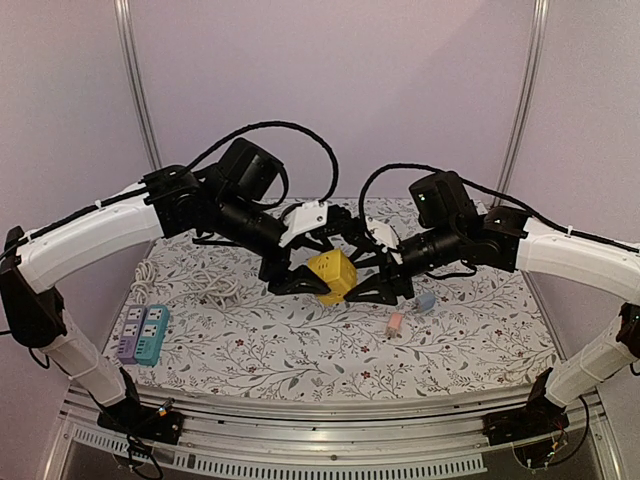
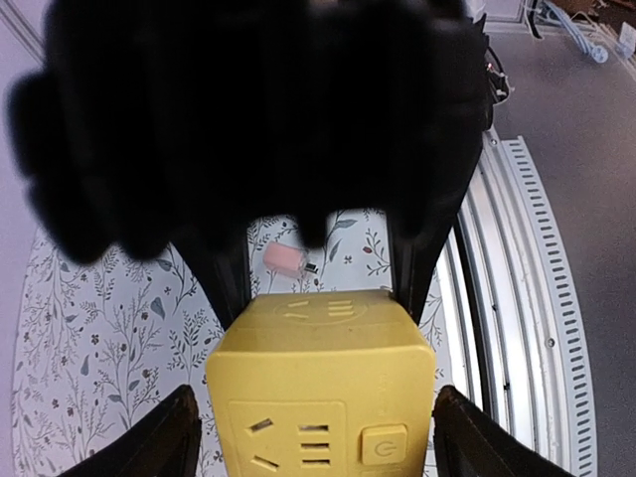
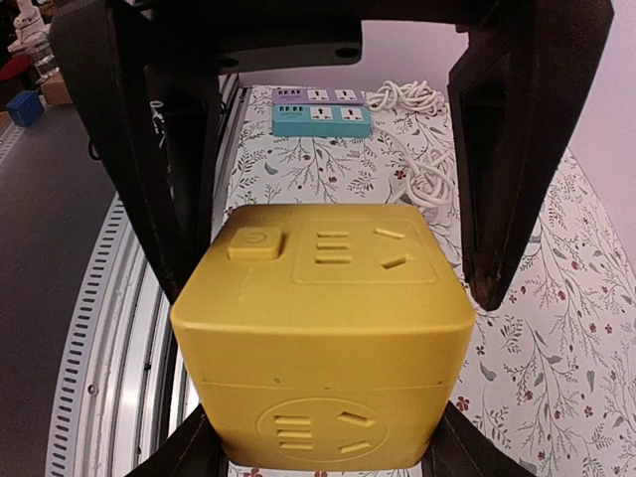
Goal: Insert the plug
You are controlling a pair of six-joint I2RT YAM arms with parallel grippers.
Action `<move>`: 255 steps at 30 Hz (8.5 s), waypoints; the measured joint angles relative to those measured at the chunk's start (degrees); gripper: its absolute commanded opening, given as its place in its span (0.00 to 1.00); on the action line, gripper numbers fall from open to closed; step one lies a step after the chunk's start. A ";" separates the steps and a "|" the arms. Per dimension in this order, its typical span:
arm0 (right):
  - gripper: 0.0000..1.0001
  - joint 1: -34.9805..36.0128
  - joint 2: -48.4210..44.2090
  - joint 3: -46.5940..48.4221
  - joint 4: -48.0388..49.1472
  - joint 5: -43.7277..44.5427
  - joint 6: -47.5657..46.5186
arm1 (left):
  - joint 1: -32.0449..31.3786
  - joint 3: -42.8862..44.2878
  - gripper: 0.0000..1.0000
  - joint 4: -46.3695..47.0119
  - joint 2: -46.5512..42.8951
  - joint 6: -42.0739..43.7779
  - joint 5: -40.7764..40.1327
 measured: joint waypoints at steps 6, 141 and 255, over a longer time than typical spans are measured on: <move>0.37 0.02 0.00 0.00 -0.02 -0.02 0.11 | -0.28 0.00 0.63 0.00 0.11 0.37 -0.59; 0.86 9.40 76.70 56.11 39.56 24.87 40.57 | 27.26 -20.59 0.00 -12.81 -39.71 -48.57 -32.65; 0.83 9.81 0.26 -9.70 9.07 52.37 48.65 | 19.04 -0.61 0.00 -15.50 14.73 -1.51 -11.80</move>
